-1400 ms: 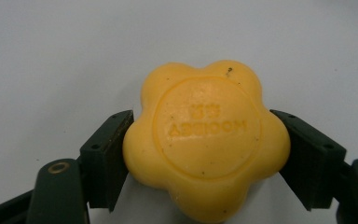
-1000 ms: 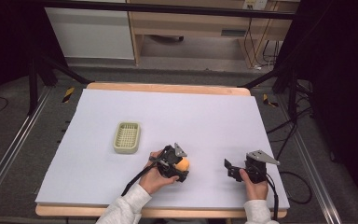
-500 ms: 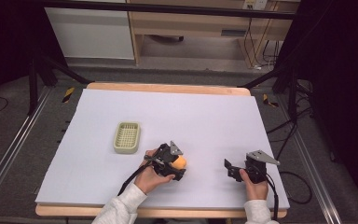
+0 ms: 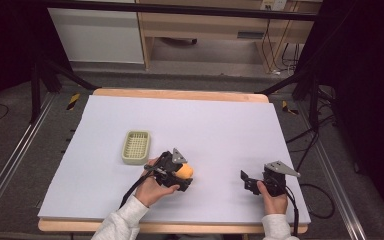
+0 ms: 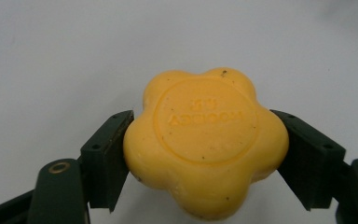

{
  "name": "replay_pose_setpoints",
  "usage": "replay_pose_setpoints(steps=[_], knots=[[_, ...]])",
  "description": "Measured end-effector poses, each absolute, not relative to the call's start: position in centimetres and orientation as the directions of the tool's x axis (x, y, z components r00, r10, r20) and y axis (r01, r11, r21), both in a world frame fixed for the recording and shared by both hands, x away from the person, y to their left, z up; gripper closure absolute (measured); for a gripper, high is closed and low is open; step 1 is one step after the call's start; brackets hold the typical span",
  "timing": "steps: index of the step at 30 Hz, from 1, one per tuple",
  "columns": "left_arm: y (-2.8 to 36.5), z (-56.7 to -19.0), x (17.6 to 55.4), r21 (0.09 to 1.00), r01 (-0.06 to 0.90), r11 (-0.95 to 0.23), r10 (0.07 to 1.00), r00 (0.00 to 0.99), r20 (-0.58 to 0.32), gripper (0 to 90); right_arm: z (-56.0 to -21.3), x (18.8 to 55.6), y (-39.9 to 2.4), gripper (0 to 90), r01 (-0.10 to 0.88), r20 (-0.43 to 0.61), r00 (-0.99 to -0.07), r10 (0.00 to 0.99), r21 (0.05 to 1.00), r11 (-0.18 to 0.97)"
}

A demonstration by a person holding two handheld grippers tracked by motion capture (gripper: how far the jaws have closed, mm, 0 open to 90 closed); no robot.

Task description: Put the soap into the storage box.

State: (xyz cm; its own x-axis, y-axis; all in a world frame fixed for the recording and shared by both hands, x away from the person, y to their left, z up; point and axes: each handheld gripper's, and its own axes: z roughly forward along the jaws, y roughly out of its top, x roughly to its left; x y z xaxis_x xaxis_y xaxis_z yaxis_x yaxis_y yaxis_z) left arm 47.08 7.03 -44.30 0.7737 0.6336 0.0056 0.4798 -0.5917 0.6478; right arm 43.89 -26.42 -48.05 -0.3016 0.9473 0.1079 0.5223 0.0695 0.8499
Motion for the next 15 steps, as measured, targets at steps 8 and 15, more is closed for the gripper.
replay_pose_setpoints(steps=[8,15], knots=[[9.0,-43.1,46.7,0.665,0.481,-0.571,0.650,0.760,0.008,25.0,-48.1,43.9,-26.4,4.0,0.524,0.111,-0.302,0.947,0.849,0.068],[10.8,-42.3,46.5,0.679,0.484,-0.552,0.667,0.745,0.011,25.0,-48.1,43.9,-26.4,4.0,0.524,0.106,-0.300,0.948,0.849,0.072]])
